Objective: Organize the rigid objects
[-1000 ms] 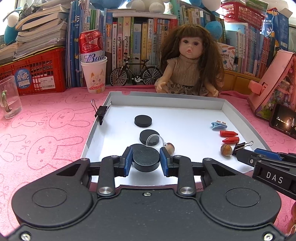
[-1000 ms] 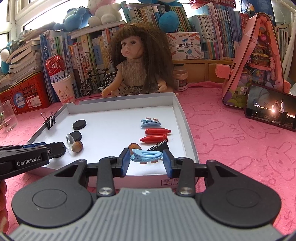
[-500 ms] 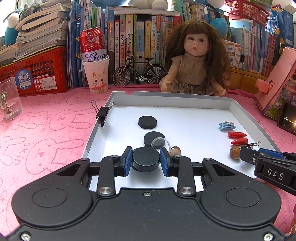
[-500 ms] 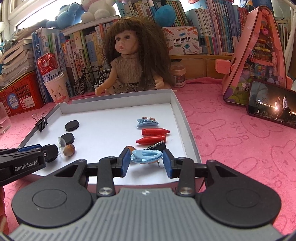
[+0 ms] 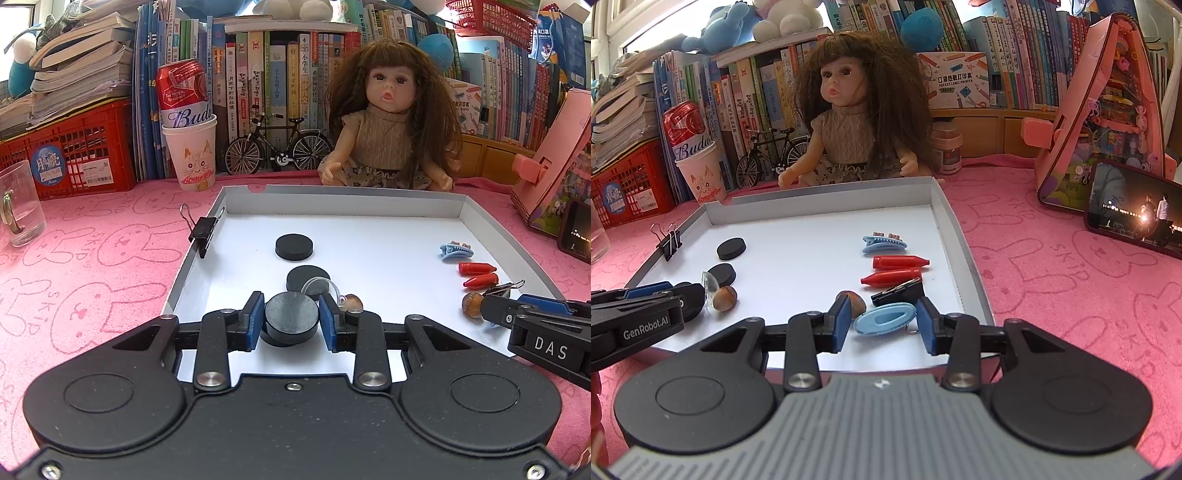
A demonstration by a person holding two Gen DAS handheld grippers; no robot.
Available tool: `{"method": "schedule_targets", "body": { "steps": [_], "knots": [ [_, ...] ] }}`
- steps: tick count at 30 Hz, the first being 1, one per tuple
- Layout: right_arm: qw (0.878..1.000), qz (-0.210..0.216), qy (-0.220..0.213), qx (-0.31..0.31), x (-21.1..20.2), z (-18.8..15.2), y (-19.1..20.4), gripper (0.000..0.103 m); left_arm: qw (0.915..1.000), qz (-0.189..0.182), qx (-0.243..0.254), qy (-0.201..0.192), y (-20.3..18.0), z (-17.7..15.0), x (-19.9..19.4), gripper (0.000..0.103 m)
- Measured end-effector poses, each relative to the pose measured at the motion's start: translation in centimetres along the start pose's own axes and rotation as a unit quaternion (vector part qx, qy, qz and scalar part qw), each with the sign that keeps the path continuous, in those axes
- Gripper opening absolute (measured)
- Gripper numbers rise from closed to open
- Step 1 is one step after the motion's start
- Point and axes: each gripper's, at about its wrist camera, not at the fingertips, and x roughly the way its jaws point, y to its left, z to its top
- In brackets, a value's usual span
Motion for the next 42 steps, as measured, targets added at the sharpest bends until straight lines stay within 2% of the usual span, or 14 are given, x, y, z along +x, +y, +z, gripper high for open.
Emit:
{"method": "schedule_targets", "body": {
  "steps": [2,4,8,20,28,42],
  "knots": [
    [1.000,0.002,0.000,0.000,-0.1,0.0,0.0,0.050,1.0000,-0.002,-0.001,0.001,0.0,0.0,0.0,0.034],
    [1.000,0.004,-0.001,0.000,-0.2,0.0,0.0,0.060,1.0000,-0.005,-0.003,0.001,-0.1,0.0,-0.1,0.039],
    [1.000,0.003,-0.007,-0.004,-0.5,0.1,0.3,0.061,1.0000,-0.005,-0.002,0.000,-0.1,0.1,-0.4,0.046],
    [1.000,0.003,-0.018,-0.007,-1.5,0.1,0.3,0.074,0.9998,-0.005,0.014,-0.014,-0.4,0.1,-1.9,0.069],
    [1.000,-0.002,-0.027,-0.008,-2.5,0.0,-0.1,0.084,0.9996,-0.012,0.021,-0.017,-0.9,-0.1,-3.2,0.076],
    [0.999,-0.001,-0.033,-0.003,-3.5,-0.3,-0.7,0.087,0.9993,-0.021,0.022,-0.021,-1.0,-0.5,-5.0,0.079]
  ]
}}
